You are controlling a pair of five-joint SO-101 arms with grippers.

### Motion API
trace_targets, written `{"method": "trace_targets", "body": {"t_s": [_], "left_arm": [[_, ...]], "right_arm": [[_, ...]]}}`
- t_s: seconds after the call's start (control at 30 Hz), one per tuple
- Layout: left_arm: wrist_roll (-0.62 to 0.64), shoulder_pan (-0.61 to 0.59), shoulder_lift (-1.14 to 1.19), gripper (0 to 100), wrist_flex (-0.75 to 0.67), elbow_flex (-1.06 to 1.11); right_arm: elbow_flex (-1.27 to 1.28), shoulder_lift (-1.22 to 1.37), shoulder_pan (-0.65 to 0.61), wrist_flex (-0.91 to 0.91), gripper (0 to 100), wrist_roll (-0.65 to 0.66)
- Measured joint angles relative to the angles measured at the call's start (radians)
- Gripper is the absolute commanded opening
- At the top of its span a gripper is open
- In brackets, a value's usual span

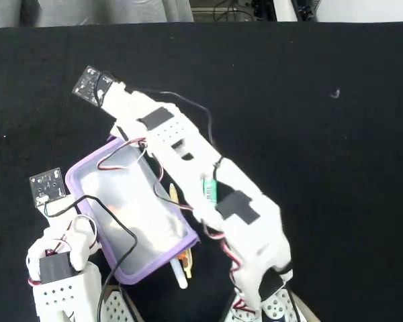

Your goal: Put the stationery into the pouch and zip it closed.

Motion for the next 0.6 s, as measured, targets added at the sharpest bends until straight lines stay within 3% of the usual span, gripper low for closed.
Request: {"method": "trace_targets", "body": {"t_s": [0.23,0.6], "left_arm": [[0.000,0.000,0.000,3,0.000,0.000],[0.000,0.000,0.000,3,0.000,0.000]], "right_arm": [[-0.138,0.196,0.025,0.005,23.3,0.003],[-0.307,0.288,0.037,0.176,23.3,0.012]]}}
